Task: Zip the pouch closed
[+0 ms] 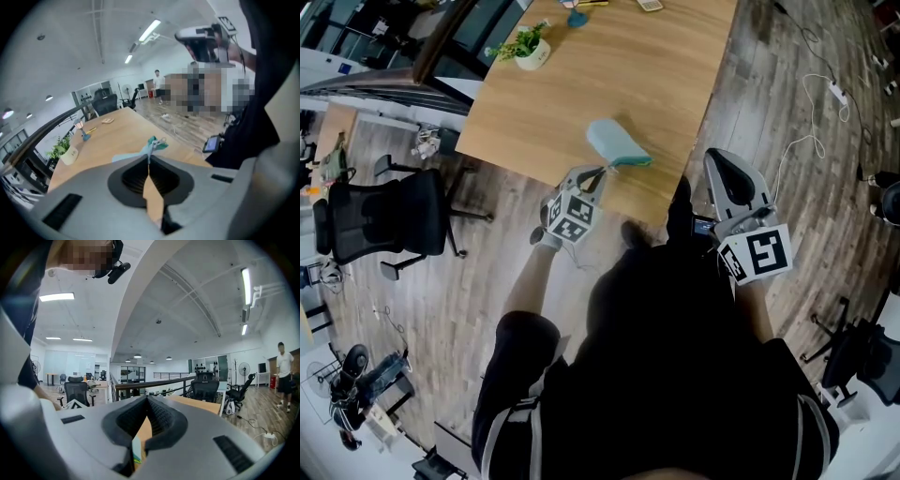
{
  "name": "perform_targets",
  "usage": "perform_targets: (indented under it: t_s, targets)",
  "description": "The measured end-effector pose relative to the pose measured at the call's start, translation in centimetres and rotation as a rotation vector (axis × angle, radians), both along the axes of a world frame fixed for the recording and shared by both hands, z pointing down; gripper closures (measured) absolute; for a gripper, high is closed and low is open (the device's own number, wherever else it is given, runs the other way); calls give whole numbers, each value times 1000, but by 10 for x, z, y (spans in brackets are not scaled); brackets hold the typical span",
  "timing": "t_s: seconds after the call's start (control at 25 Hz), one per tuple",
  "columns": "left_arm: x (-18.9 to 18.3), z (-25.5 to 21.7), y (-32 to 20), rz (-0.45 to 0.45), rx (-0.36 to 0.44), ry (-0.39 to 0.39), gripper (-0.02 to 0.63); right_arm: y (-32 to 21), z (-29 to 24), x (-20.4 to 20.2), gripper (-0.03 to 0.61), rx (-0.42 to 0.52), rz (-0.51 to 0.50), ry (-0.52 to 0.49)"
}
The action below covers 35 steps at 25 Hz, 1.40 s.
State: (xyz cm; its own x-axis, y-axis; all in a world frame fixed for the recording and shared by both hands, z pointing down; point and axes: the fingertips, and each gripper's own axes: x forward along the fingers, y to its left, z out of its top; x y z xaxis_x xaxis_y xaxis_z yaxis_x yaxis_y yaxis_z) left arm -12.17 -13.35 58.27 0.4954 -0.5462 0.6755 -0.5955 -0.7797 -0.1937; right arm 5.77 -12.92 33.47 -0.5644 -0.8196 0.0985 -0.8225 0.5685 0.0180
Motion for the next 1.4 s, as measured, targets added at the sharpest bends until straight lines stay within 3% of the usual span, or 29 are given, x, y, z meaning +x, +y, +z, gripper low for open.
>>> perform_targets:
  t_s: [0.32,0.48,0.68,0.76,0.92,1.08,1.16,1.4]
  targets:
    - [29,-107,37,-21,20,324,606,5,6,-30,566,-9,-82,0]
    - [29,-131,44,-41,33,393,606,9,4,-36,566,-1,-112,-17]
    - [38,-166,55,-19,25,510,606,25,-7,-58,559,50,-232,-47]
    - [43,-179,58,-1,33,546,606,35,-14,-72,461,67,-299,-68]
    - [54,-204,66,3,28,617,606,60,-30,-100,412,120,-445,-120]
    - [63,-233,80,64,3,745,606,83,-32,-116,387,237,-531,-11]
    - [64,-243,86,116,11,770,606,88,-35,-118,387,290,-549,39]
    - [72,-258,106,237,32,765,606,96,-56,-107,426,372,-562,17]
